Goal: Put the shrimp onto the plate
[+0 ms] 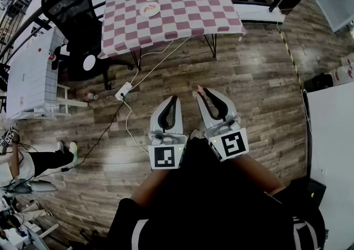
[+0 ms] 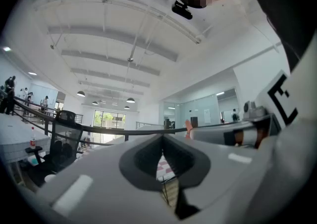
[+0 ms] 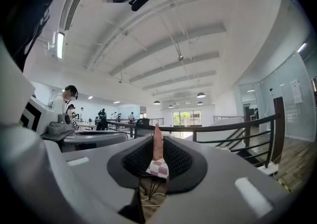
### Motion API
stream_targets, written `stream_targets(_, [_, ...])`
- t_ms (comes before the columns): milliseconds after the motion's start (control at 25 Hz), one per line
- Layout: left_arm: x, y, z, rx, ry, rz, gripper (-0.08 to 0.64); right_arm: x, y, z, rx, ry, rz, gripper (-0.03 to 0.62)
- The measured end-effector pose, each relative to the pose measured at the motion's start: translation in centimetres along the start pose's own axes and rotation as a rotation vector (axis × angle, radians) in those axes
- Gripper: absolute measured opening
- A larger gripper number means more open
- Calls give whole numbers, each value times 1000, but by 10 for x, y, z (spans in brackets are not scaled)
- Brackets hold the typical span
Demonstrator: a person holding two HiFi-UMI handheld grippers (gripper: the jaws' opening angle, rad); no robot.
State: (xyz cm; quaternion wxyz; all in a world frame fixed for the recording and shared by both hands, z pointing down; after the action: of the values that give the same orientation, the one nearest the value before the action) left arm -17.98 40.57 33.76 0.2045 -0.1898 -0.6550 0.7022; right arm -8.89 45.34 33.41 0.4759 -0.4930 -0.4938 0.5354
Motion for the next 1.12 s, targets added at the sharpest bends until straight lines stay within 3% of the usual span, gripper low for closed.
stream_targets(120, [1,2,-6,0,-6,-7,9,5,4,-1,9,11,-19,61])
stream_targets(280, [1,-1,-11,-8,-8,-6,9,13,6,-9,-47,4,-55,63])
stream_targets(520, [3,8,-11,-17,16,-79,9,27,3,-17,-64,2,-53,64])
stream_targets(800, [14,2,-4,-14,95,-28,9,38,-9,-25,-66,-7,-44,63])
stream_targets(1120, [6,-2,3,2,88,-37,9,34,-18,-28,-28,-4,-19,64])
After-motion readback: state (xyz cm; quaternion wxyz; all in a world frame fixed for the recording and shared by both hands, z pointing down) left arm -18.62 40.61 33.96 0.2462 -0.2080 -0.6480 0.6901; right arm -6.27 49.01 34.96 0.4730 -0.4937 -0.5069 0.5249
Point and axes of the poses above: the fingertips, and each gripper's own axes: x backward along the fingers, z to its left, y out of its top, the point moved 3 cm from there along x, backward along the fingers, and after that the axes turned 3 degrees about x, right-handed, at the moved point
